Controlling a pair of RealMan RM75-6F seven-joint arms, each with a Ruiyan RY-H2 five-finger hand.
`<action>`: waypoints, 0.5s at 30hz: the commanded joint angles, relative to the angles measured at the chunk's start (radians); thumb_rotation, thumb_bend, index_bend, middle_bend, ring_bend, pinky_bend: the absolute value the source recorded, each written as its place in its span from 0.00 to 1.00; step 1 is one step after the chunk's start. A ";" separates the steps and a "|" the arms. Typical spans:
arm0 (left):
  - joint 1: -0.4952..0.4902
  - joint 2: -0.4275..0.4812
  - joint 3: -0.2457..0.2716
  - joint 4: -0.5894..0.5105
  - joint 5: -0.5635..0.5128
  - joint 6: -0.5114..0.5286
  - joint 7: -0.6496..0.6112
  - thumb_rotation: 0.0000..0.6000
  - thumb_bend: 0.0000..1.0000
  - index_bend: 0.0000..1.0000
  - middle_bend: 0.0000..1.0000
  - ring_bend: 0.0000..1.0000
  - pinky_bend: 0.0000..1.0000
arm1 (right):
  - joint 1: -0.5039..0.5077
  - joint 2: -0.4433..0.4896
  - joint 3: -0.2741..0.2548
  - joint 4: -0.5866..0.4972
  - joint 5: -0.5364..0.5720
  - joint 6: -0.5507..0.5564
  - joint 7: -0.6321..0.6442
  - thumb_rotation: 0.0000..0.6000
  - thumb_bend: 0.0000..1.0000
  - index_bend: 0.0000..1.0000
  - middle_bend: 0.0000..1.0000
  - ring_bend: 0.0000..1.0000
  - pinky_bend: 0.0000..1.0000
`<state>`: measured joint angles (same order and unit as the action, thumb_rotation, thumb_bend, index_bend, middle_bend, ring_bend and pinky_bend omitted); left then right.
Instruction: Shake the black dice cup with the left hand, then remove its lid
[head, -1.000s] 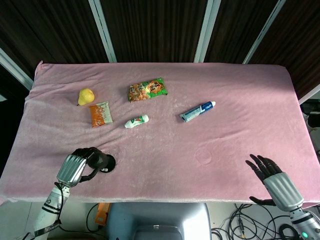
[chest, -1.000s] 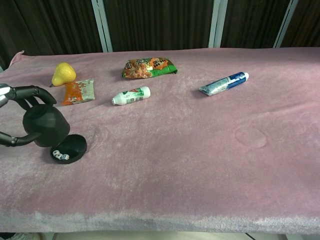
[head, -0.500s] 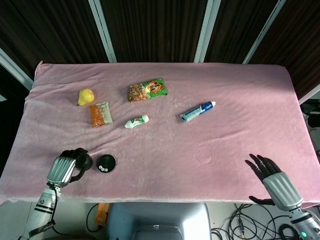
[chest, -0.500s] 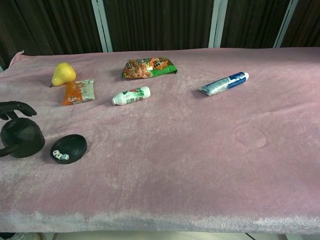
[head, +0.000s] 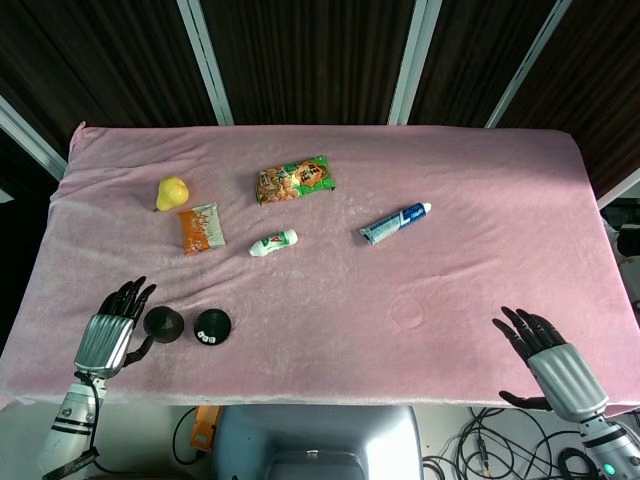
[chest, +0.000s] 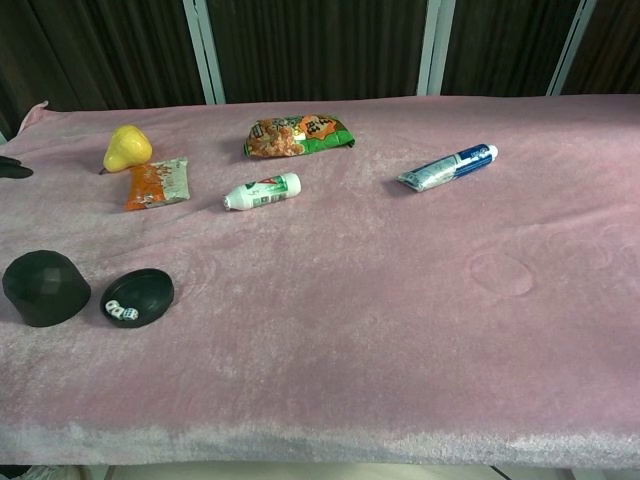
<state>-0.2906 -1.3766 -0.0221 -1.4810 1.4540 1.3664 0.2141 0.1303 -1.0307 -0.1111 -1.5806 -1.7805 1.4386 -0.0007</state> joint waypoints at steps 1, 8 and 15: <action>0.066 0.059 0.011 -0.033 0.098 0.163 0.011 1.00 0.31 0.16 0.06 0.08 0.15 | -0.003 -0.002 0.003 0.001 0.005 0.004 0.002 1.00 0.00 0.00 0.00 0.07 0.25; 0.151 0.142 0.058 -0.083 0.096 0.215 -0.034 1.00 0.31 0.20 0.20 0.15 0.15 | -0.015 -0.011 0.013 0.002 0.016 0.028 0.006 1.00 0.00 0.00 0.00 0.07 0.25; 0.165 0.184 0.066 -0.112 0.081 0.184 -0.047 1.00 0.31 0.20 0.22 0.18 0.16 | -0.023 -0.021 0.015 0.008 0.011 0.043 -0.003 1.00 0.00 0.00 0.00 0.05 0.24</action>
<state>-0.1281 -1.1962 0.0420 -1.5883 1.5380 1.5543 0.1666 0.1074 -1.0511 -0.0960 -1.5728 -1.7688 1.4813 -0.0034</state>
